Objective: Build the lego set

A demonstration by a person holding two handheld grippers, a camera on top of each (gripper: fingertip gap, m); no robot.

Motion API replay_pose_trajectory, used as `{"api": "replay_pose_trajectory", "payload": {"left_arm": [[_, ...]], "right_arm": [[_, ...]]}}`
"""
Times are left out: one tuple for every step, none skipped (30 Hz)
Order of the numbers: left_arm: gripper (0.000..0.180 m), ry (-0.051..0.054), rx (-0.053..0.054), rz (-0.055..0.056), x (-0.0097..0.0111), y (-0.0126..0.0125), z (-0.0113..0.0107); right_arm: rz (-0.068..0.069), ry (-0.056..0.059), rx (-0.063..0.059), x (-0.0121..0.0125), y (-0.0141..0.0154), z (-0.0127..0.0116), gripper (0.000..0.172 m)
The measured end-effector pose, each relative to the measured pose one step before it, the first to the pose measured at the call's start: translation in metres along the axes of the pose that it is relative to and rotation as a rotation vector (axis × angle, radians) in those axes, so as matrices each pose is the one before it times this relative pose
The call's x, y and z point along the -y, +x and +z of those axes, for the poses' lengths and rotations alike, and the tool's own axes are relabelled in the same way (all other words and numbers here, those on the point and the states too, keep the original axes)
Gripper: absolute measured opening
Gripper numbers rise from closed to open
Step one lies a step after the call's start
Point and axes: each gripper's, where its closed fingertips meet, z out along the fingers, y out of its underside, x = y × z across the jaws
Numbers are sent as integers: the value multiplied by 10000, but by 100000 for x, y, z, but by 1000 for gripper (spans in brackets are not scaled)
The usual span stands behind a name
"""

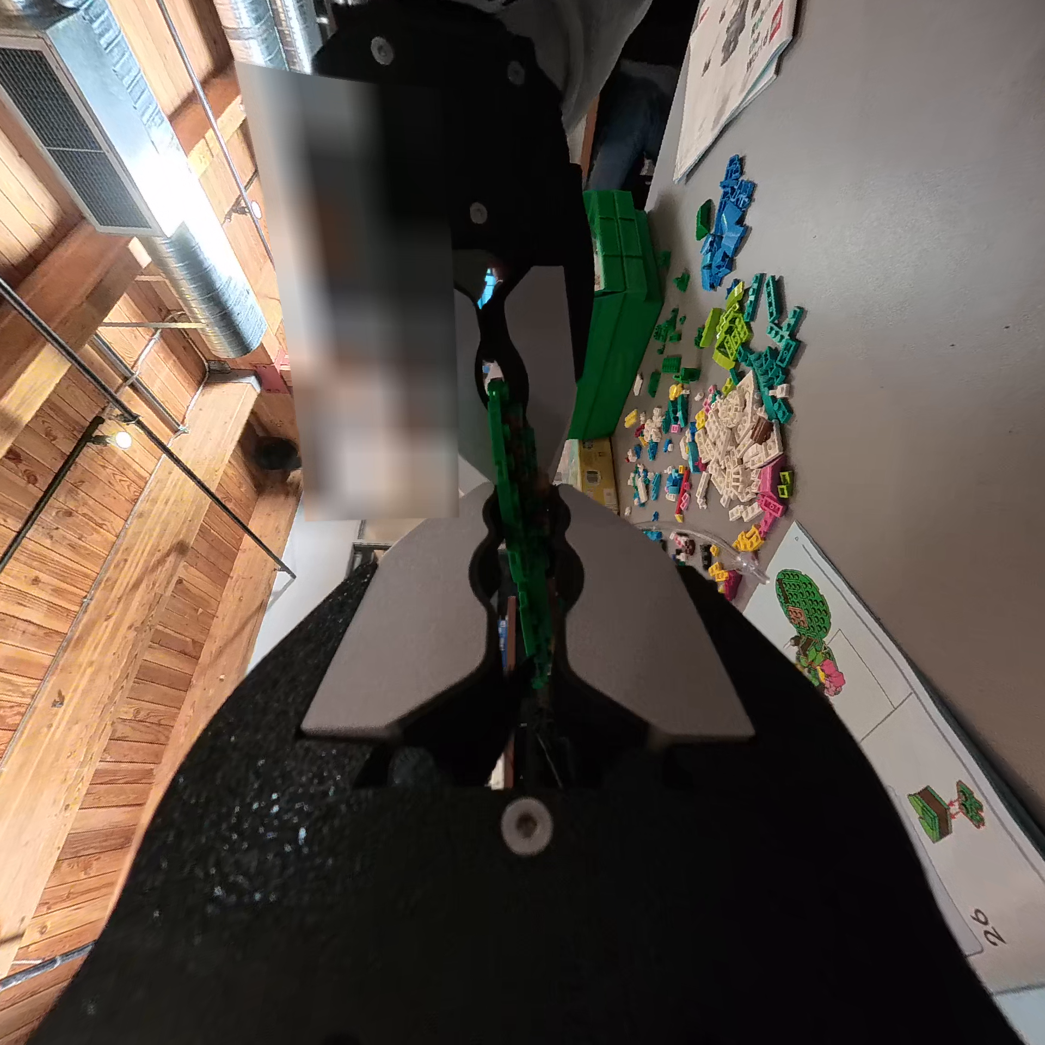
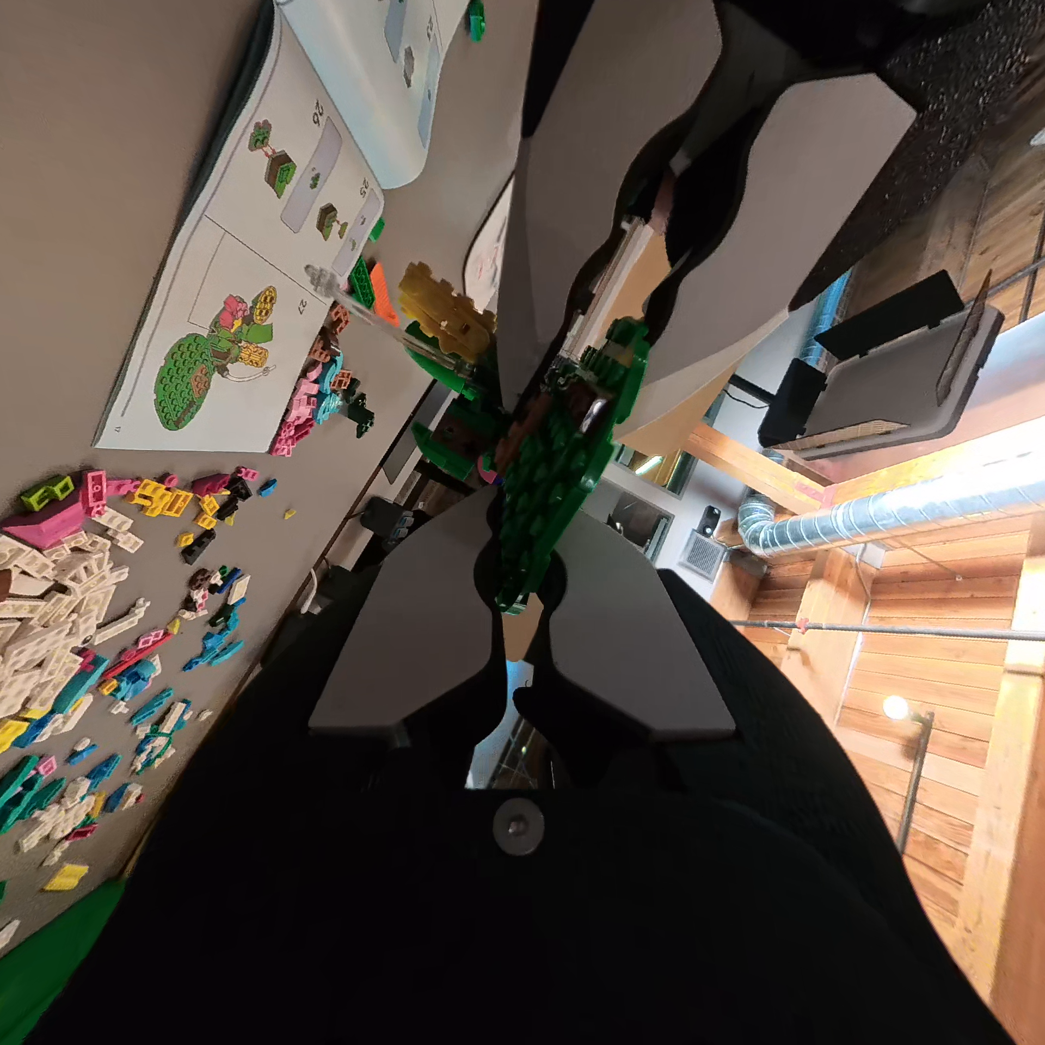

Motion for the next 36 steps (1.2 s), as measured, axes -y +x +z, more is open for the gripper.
{"api": "replay_pose_trajectory", "payload": {"left_arm": [[14,-16,134,94,-40,-53,-9],[14,-26,37,6,-46,37,34],[14,-38,-13,-165,-43,-5,14],[14,-13,39,-161,-31,-87,-23],[14,7,83,-91,6,-124,-33],[14,-7,134,-57,1,-194,-26],[14,-7,33,-39,16,-103,-17],[14,8,-101,-90,26,16,1],[14,9,-97,-85,17,46,10],[14,-4,-53,-7,-36,40,26],[14,24,-45,33,2,82,2],[14,-11,4,14,-11,55,41],[14,3,15,27,19,74,27],[14,-15,39,26,7,64,30],[15,-45,109,52,-35,-26,39],[15,-67,149,31,-62,-80,62],[16,-71,165,-46,-36,-162,56],[18,-86,193,-43,-47,-268,48],[20,-80,173,26,-63,-283,38],[25,-102,90,33,-74,-213,75],[29,-129,111,28,-99,-242,84],[30,-111,44,74,-103,-141,80],[28,-41,-47,51,-33,2,30],[24,-24,-50,6,-31,23,9],[19,-2,-6,12,3,9,-15],[18,-5,34,7,3,-51,-39],[17,30,-25,-2,94,-12,-75],[16,17,47,-21,74,-82,-95],[15,12,14,-9,62,-27,-78],[15,-46,8,-44,7,-16,-60],[15,-49,57,-35,-39,-76,-29],[15,-22,72,-31,-12,-112,-37],[15,-22,67,-2,18,-111,-7],[15,-87,34,-43,-76,-89,33],[15,-52,-10,-60,-9,-38,54],[15,-69,-8,-56,-33,-9,69]], "right_arm": [[98,-32,-37,-65,60,37,5],[233,-30,78,-45,-47,30,5],[389,-45,146,-62,-99,37,5],[452,-45,92,-40,13,12,5],[400,-54,75,-53,77,-34,5],[230,-51,-14,-47,180,-41,5],[52,-47,-36,-29,145,-39,5],[-177,15,-35,17,23,-25,5],[-316,30,-47,27,-37,-10,5],[-268,-4,-61,-4,-7,10,5],[-229,38,-8,39,-54,4,4],[-205,19,12,3,-56,3,4],[-186,8,24,11,-65,7,5],[-146,4,18,10,-54,-6,4],[-42,-22,12,-44,-30,10,5],[21,-25,-3,-93,2,4,5],[16,-18,-30,-103,40,-2,4],[36,-29,-36,-123,56,-1,5],[57,-12,-22,-78,50,-10,5],[48,49,-33,47,72,-44,4],[19,25,-42,54,94,-27,5],[4,24,-47,83,112,-33,5],[-3,-19,-71,1,148,-21,5],[-6,-27,-84,-44,167,-12,5],[34,-16,-108,-49,214,-14,5],[42,7,-75,-16,163,-18,5],[60,27,-103,31,166,-38,5],[74,52,-88,97,144,-58,6],[117,46,-57,100,144,-51,6],[161,22,-1,94,105,-49,7],[121,-16,9,28,98,-31,7],[65,9,-33,58,114,-31,7],[57,4,-77,73,142,-22,7],[-17,-84,-38,-75,84,9,8],[-96,-70,-46,-85,44,19,8],[-81,-58,-24,-77,22,11,8]]}}
